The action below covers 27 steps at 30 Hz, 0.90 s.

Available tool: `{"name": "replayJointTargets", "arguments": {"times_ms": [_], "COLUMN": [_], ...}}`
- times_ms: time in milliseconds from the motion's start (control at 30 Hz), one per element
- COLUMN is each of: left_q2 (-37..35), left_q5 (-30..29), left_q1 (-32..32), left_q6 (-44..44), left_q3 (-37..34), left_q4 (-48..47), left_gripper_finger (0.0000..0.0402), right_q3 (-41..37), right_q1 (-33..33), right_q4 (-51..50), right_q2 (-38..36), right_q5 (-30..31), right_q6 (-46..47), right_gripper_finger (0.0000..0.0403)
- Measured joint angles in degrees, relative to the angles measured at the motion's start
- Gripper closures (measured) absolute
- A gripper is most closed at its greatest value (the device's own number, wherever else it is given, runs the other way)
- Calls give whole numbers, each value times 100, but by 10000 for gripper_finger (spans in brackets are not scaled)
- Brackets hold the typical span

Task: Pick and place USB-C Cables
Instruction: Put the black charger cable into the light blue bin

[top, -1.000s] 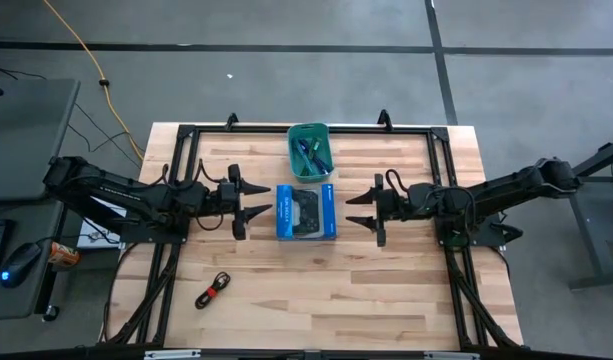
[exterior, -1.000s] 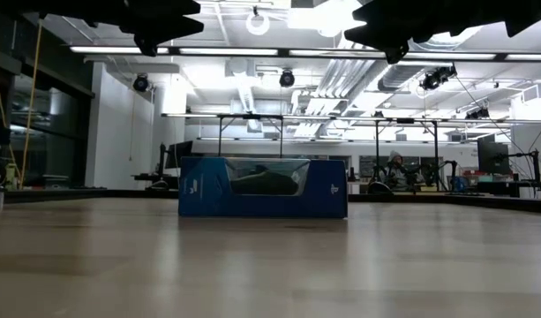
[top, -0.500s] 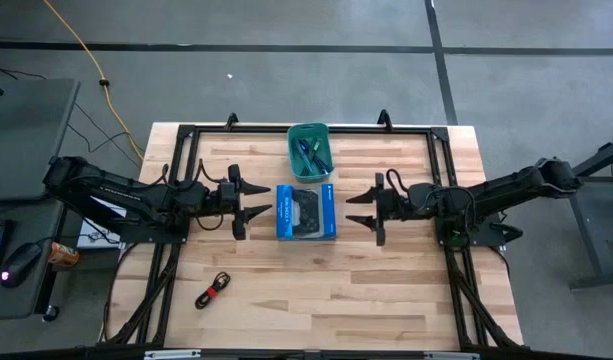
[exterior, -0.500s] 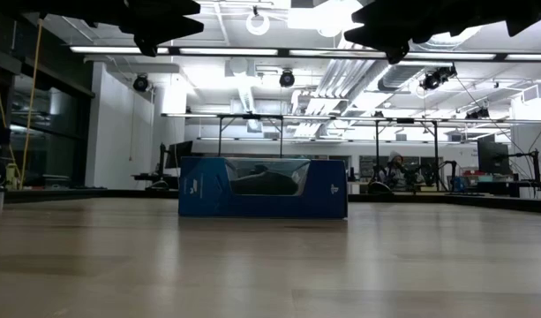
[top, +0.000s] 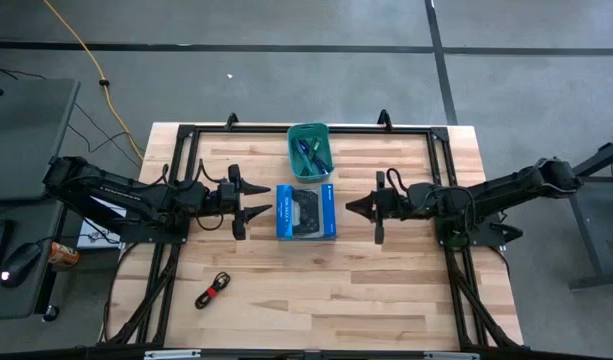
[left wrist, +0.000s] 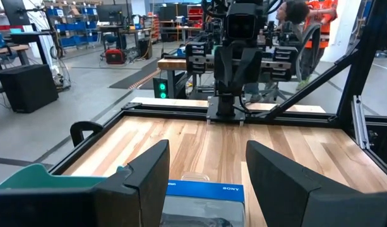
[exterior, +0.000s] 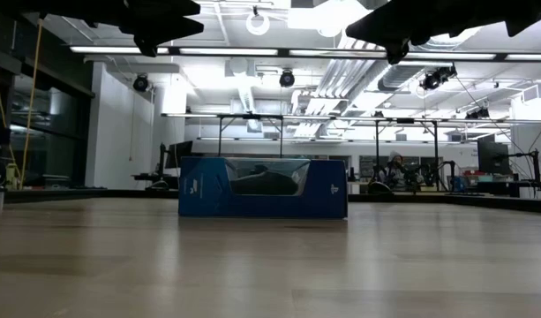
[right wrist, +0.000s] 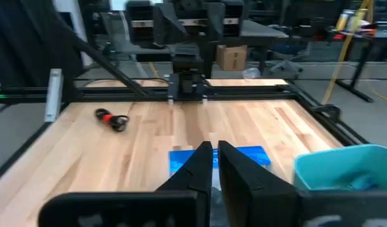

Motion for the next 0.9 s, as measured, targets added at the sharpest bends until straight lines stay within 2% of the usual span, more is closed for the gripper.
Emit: {"name": "replayJointTargets", "arguments": {"times_ms": [133,900], "left_q2": [0,0], "left_q5": [0,-2], "left_q1": [0,1], "left_q6": [-2,-4], "left_q3": [0,0], "left_q4": [0,-2], "left_gripper_finger": [213,213], "right_q3": [2,1], "right_q1": [2,2], "right_q4": [84,95], "right_q2": [0,0], "right_q5": [-274,-219], "right_q6": [-36,-85], "right_gripper_finger": [399,403]}}
